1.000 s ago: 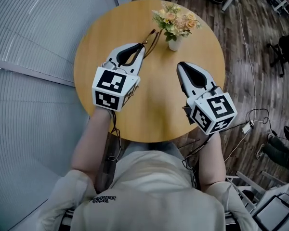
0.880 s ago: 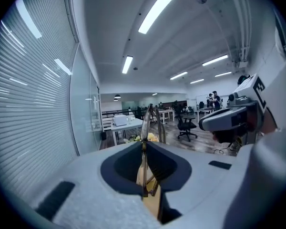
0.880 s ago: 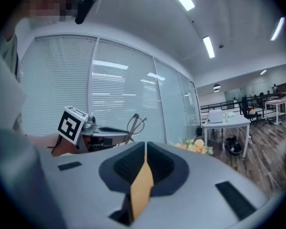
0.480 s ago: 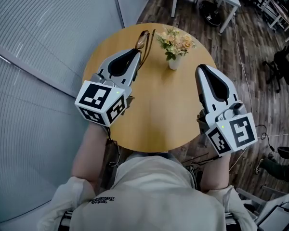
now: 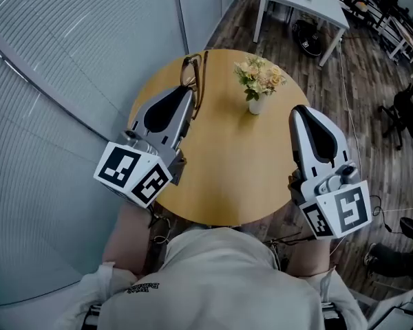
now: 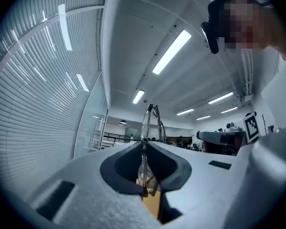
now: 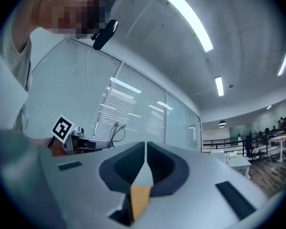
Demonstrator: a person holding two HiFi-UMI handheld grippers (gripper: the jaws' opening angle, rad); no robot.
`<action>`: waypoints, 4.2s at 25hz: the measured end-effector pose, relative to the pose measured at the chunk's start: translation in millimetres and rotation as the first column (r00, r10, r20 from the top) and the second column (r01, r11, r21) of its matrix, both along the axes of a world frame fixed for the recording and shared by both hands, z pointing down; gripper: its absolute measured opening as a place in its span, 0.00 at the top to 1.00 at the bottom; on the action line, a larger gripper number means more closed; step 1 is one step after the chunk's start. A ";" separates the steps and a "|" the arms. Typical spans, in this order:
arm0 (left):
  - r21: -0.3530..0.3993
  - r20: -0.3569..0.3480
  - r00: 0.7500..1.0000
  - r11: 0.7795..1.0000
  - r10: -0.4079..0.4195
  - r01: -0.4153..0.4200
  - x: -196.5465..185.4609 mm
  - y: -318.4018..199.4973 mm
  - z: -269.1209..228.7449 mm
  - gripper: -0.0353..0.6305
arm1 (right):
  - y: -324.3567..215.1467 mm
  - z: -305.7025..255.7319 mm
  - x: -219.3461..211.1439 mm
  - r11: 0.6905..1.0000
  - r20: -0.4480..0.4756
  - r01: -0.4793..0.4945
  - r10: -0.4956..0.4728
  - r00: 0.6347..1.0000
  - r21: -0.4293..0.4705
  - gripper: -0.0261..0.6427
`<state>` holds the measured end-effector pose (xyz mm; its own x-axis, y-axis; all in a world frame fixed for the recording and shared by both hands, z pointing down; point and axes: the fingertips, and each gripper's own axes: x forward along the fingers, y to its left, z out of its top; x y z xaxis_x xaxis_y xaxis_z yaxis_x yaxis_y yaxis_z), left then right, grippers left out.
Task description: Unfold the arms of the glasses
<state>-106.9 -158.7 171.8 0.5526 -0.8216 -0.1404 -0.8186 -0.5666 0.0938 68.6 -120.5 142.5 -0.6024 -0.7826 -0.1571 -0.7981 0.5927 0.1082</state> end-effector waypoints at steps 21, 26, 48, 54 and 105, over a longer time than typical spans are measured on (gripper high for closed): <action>-0.102 0.008 1.000 0.995 0.017 -0.016 1.9 34.2 45.8 0.88 | 17.1 54.3 5.2 0.992 -0.135 -0.013 -0.005 0.991 -0.128 0.91; -0.119 0.006 1.000 0.993 0.027 -0.026 6.6 33.8 52.0 0.88 | 15.7 61.6 10.7 0.989 -0.128 -0.023 0.004 0.992 -0.145 0.91; -0.067 0.141 0.988 0.996 0.069 -0.060 42.0 53.7 55.3 0.88 | 12.3 -12.3 -77.9 0.967 -0.109 0.255 -0.250 0.962 0.029 0.91; 0.000 0.235 0.972 1.000 0.020 -0.020 47.0 64.6 45.1 0.88 | 12.5 1.1 -94.1 0.956 -0.131 0.292 -0.294 0.947 -0.031 0.91; -0.094 0.040 0.998 0.994 -0.050 0.054 6.6 69.2 54.0 0.88 | 74.8 86.6 -100.9 0.912 -0.394 0.344 -0.407 0.824 -0.222 0.91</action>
